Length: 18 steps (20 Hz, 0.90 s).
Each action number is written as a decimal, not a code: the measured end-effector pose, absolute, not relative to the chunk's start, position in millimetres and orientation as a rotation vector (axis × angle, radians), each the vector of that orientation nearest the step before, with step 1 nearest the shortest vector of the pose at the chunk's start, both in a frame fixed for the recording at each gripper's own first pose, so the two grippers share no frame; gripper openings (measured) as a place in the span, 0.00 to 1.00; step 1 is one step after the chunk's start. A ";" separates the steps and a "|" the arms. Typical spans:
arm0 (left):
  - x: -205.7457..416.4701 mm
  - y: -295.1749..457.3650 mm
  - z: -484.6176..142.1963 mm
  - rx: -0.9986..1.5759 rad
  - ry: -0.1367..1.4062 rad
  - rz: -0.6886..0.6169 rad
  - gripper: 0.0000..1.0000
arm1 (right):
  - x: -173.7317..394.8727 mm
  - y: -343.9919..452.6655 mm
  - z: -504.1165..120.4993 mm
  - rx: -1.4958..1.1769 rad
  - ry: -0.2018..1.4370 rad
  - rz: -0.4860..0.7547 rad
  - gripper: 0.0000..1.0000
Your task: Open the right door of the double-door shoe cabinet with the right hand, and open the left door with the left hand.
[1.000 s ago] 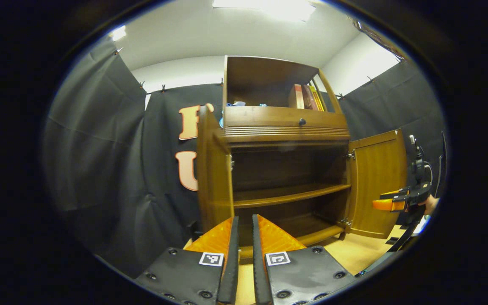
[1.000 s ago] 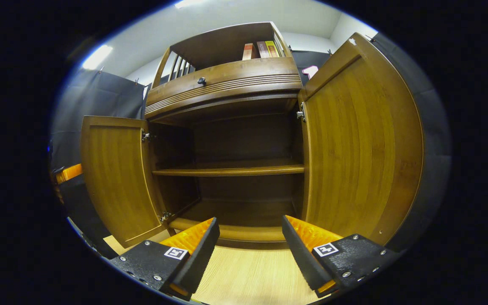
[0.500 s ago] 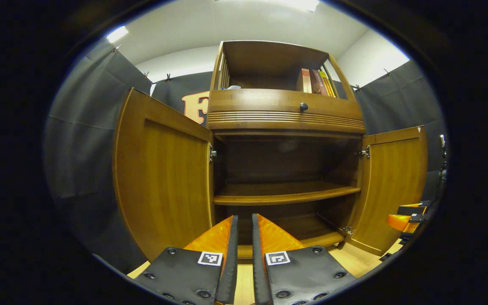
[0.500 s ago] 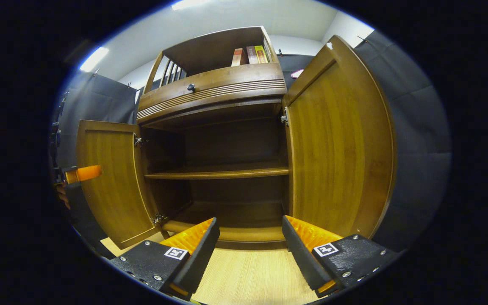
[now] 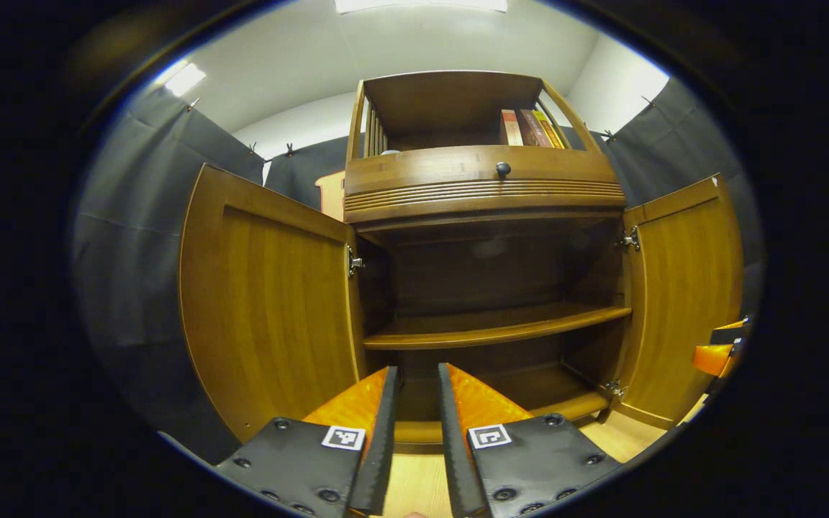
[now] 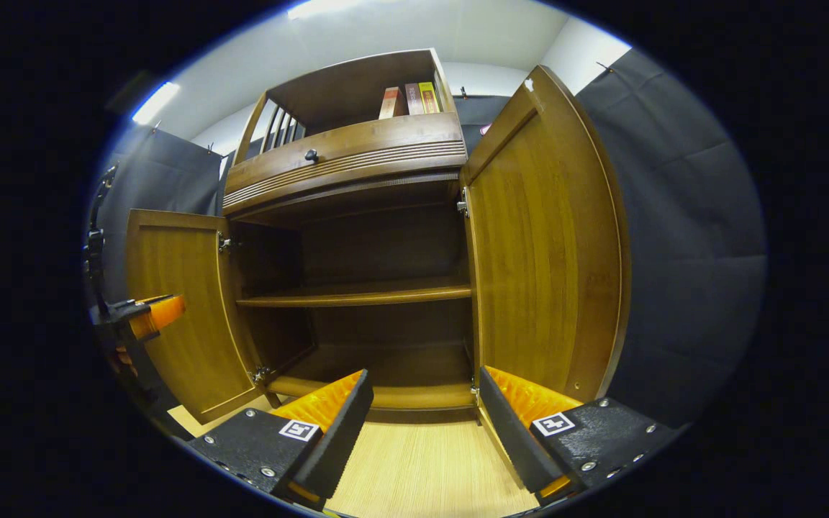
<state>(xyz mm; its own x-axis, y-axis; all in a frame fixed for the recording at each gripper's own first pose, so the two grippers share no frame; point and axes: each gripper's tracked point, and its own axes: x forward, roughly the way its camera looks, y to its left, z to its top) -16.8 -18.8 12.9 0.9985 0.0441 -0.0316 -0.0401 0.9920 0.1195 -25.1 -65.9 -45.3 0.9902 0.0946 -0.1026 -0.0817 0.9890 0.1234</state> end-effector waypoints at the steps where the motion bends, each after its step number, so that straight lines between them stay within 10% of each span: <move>1: -17.9 -18.7 11.4 0.116 0.036 0.047 0.47 | -25.9 -65.2 -45.6 0.120 0.108 0.090 1.00; 11: -23.5 -10.5 15.3 0.035 0.016 0.061 0.99 | -26.3 -56.8 -52.0 0.129 0.120 0.112 1.00; 18: -24.9 -3.9 6.4 0.032 0.037 0.081 0.97 | -28.9 -57.5 -49.7 0.124 0.118 0.114 1.00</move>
